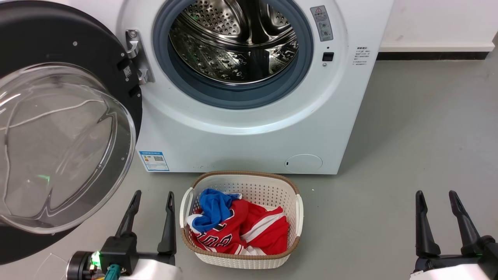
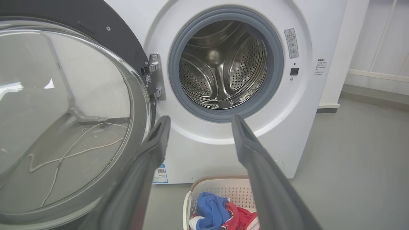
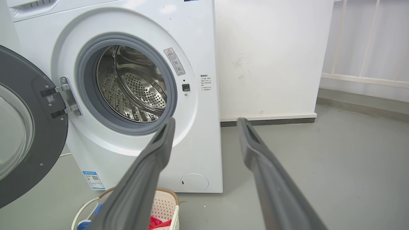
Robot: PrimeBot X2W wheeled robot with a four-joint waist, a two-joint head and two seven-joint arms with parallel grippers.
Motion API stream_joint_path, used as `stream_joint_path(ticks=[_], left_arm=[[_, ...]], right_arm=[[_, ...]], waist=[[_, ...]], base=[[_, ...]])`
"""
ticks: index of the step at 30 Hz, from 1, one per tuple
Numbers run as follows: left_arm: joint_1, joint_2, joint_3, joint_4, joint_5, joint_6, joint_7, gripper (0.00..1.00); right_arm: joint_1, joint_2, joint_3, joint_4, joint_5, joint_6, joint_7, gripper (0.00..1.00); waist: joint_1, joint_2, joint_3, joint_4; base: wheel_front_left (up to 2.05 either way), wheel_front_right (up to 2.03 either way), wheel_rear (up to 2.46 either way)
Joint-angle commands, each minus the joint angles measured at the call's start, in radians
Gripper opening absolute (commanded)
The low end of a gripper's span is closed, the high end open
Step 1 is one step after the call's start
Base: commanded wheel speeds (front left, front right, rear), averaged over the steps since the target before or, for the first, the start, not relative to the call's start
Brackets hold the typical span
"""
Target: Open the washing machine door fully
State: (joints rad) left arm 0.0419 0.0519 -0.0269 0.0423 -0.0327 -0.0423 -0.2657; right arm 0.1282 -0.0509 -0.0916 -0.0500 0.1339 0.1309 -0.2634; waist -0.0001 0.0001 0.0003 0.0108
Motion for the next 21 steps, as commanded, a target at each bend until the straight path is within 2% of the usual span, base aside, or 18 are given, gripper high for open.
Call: stream_joint_path(ticks=[1, 9, 21], left_arm=[[0.017, -0.001, -0.005, 0.01, -0.005, 0.016, 0.002, 1.0], [0.025, -0.002, -0.016, 0.04, -0.005, 0.035, 0.002, 1.0], [0.013, -0.002, -0.015, 0.056, 0.004, 0.04, 0.002, 1.0]], right_arm=[[0.01, 0.002, 0.0, -0.003, 0.002, 0.0, -0.002, 1.0], [0.02, 0.002, -0.001, 0.007, 0.001, 0.0, -0.002, 1.0], [0.015, 0.002, -0.002, 0.014, 0.005, 0.0, -0.002, 1.0]], waist=[[0.0001, -0.0001, 0.002, -0.006], [0.0001, -0.0001, 0.005, -0.012], [0.0001, -0.0001, 0.008, -0.004]], base=[[0.0, 0.0, 0.0], [0.0, 0.0, 0.0], [0.0, 0.0, 0.0]])
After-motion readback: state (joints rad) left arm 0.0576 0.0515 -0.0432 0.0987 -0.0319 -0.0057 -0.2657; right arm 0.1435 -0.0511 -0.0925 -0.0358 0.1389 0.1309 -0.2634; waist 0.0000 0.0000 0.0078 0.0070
